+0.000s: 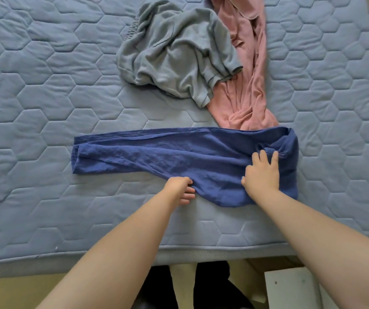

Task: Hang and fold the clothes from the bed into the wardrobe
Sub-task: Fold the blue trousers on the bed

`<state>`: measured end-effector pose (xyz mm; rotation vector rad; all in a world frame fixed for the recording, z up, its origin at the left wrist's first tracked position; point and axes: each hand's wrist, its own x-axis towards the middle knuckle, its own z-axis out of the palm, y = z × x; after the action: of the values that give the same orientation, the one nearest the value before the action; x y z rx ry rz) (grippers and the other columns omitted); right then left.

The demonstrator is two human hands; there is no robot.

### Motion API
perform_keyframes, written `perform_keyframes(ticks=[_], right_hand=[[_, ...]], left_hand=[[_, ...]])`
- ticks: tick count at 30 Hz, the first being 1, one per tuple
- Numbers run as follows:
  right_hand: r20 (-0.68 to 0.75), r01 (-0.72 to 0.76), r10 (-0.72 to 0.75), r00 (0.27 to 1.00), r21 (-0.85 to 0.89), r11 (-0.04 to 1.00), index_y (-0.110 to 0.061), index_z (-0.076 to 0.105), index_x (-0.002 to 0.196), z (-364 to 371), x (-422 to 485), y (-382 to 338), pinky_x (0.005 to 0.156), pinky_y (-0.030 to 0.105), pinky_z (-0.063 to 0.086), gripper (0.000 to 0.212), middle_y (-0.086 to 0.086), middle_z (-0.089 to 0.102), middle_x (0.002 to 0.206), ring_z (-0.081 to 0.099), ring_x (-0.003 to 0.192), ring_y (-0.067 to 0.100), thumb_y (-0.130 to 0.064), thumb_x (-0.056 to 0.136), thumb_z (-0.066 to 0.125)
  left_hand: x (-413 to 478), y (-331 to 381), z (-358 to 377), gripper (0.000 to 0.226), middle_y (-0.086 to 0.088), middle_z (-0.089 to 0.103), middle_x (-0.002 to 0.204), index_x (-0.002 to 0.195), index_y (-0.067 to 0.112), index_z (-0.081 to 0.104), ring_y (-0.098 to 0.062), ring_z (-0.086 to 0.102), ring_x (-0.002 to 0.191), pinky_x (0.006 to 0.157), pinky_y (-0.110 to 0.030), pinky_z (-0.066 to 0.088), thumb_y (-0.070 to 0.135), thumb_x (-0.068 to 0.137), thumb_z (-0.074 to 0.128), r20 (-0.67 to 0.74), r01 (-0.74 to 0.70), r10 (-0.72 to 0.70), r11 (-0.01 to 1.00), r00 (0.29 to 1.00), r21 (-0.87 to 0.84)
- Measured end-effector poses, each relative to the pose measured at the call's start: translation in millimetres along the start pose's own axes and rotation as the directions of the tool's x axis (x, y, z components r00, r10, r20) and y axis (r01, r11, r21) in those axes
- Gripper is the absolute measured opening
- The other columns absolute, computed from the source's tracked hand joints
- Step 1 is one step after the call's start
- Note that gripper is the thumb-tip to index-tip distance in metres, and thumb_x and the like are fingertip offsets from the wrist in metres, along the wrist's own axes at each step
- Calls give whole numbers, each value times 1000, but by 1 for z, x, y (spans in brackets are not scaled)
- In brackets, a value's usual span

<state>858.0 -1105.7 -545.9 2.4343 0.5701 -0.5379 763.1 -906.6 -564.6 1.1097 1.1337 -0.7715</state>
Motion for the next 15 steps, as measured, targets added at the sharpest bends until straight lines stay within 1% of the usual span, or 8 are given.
perform_keyframes(ticks=[2,5,7,9,11,12,14,15], right_hand=[[30,-64,66,997,-87,994,-25,60,126,9,-1,26,113,59,5,38,6,28,151,15,142,33,-33,92,46],[101,-244,262,960,-163,956,-19,46,140,27,-4,76,113,59,4,45,6,8,160,5,145,34,-28,97,38],[143,-388,410,901,-160,908,-13,36,147,38,-8,106,115,58,6,48,6,-3,161,0,146,32,-22,99,32],[122,-446,453,883,-83,891,-10,31,148,48,-13,118,115,57,8,49,7,-3,161,0,146,32,-17,99,29],[31,-389,388,921,41,920,-8,34,144,54,-17,116,114,57,9,48,10,2,160,4,146,32,-13,97,31],[-31,-308,311,950,84,948,-8,36,143,57,-19,111,114,57,8,48,13,3,160,5,146,32,-12,95,34],[-124,-45,54,991,80,996,-12,35,145,65,-24,98,114,56,6,52,16,4,159,6,146,34,-12,93,40],[-91,92,-89,992,21,996,-14,32,147,69,-27,93,114,56,3,54,16,4,159,5,147,34,-13,93,40]], left_hand=[[1,-2,12,14,-7,61,82,104,10,57,-19,60,66,59,-27,44,17,95,47,-10,6,-5,999,1000,53],[3,-3,26,12,-6,61,80,100,9,58,-17,59,64,56,-26,43,15,95,49,-44,4,1,995,999,102],[6,-4,33,9,-5,62,78,92,12,59,-16,58,62,55,-25,42,15,95,51,-76,-32,38,996,996,79],[9,-7,39,14,-7,61,79,81,15,58,-18,57,63,55,-25,41,13,93,51,-133,-73,81,995,988,64],[12,-12,44,20,-11,59,83,74,16,55,-25,57,70,58,-27,43,11,92,48,-222,-94,100,995,970,34],[12,-15,46,20,-12,59,86,74,17,55,-27,57,76,60,-28,45,10,92,49,-243,-93,83,995,966,-30],[12,-19,53,13,-10,62,94,81,17,58,-29,61,86,70,-32,49,12,92,53,-204,-64,20,975,979,-214],[11,-20,57,8,-10,63,97,85,17,59,-28,63,88,76,-35,50,13,92,55,-155,-38,-7,958,988,-285]])
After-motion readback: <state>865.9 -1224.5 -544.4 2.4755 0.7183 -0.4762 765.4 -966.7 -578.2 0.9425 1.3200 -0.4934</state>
